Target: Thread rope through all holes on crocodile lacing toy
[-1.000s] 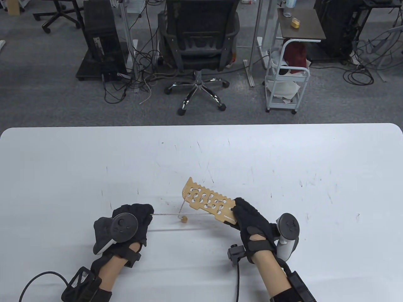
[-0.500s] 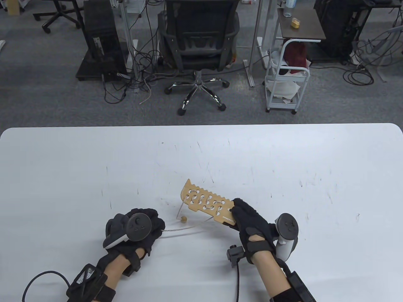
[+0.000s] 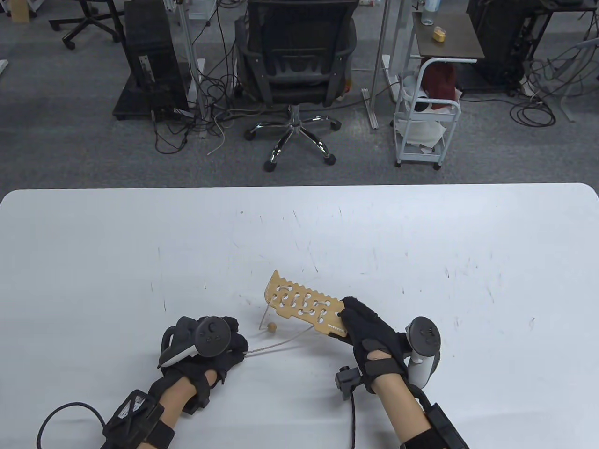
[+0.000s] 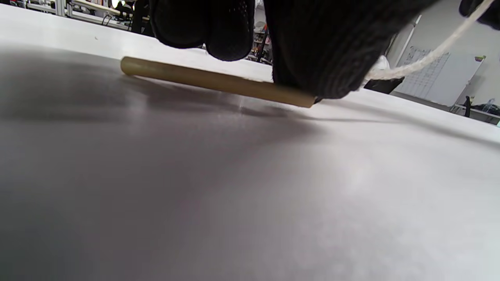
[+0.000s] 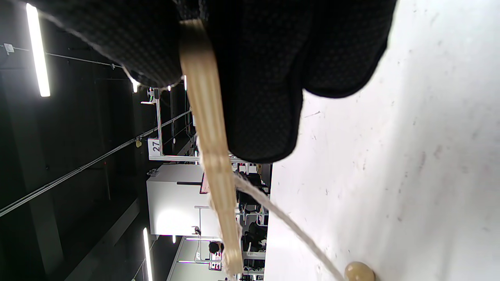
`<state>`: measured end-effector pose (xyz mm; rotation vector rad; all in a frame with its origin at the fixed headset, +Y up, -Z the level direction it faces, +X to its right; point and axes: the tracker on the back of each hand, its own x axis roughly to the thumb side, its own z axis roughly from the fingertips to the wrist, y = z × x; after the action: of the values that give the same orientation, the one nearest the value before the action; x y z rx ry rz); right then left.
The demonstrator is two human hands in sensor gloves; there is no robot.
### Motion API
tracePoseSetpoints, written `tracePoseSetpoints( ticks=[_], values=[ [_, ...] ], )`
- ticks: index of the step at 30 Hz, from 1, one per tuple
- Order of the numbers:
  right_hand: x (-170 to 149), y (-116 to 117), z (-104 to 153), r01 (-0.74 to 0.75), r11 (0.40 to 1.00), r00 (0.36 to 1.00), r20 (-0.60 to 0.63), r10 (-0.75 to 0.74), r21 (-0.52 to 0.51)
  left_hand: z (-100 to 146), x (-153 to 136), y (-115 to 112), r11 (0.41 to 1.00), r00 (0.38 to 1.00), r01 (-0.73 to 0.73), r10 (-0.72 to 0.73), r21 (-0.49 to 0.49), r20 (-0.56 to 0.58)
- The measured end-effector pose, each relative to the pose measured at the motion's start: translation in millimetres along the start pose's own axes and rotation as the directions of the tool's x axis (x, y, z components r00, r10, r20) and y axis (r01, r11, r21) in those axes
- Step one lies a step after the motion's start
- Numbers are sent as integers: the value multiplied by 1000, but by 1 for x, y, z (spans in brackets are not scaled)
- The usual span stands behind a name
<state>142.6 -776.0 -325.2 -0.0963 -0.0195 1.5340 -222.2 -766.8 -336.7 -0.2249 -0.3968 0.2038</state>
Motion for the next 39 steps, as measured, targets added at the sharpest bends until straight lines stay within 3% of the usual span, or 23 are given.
tracePoseSetpoints(
  ticks=[6,14,22,36,39],
  values=[
    [0,1,0,-4,1000,1000,-2,4,7,0,-1,2,1000,1000,-5,5,-14,-5],
    [0,1,1,-11,1000,1000,-8,11,5,18,-19,32,981,996,-49,62,186,-69],
    [0,1,2,-11,1000,1000,-10,11,13,34,-34,48,946,981,-102,146,308,-125],
    [2,9,11,-43,997,999,-9,43,66,36,-47,52,934,968,-130,193,334,-162],
    [5,12,7,-57,996,998,-12,58,74,35,-57,47,918,950,-193,264,347,-170]
  ],
)
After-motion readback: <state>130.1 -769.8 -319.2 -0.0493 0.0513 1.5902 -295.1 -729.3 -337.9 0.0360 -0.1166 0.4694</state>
